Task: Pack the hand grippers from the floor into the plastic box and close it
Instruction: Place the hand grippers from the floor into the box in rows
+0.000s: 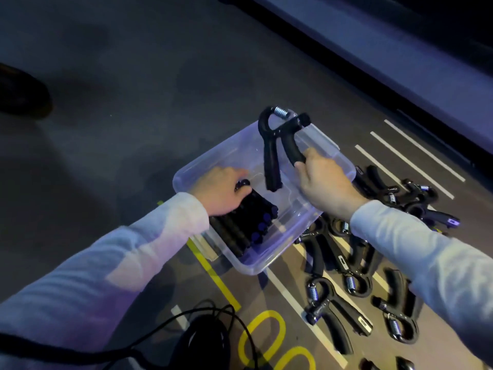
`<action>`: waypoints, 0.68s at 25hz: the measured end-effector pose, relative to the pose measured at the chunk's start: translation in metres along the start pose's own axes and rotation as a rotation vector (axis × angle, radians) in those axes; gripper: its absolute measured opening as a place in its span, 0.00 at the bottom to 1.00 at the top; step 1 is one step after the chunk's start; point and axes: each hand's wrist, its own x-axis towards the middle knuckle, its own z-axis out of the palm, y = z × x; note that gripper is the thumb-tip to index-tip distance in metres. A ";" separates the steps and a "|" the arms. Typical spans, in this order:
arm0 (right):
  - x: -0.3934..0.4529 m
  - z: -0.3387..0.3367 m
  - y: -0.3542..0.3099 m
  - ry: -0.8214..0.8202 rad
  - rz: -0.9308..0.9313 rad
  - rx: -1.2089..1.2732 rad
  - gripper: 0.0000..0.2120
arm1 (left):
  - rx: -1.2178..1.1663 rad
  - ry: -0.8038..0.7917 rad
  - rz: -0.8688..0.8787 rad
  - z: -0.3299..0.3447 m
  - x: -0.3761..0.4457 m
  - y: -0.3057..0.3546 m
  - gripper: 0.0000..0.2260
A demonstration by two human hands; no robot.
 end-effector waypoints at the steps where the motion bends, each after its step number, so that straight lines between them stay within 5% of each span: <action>1: -0.002 0.002 0.004 0.001 -0.018 -0.166 0.08 | 0.178 -0.056 0.057 0.006 -0.002 -0.003 0.17; 4: 0.000 0.014 0.008 -0.008 -0.166 -0.588 0.10 | 0.342 -0.317 0.058 0.021 -0.008 -0.004 0.25; 7: 0.014 0.039 0.005 -0.084 -0.230 -0.713 0.13 | 0.395 -0.416 0.037 0.025 -0.011 -0.004 0.28; 17: 0.049 0.117 -0.010 -0.292 0.012 -0.551 0.14 | 0.444 -0.365 0.067 0.030 -0.015 -0.007 0.29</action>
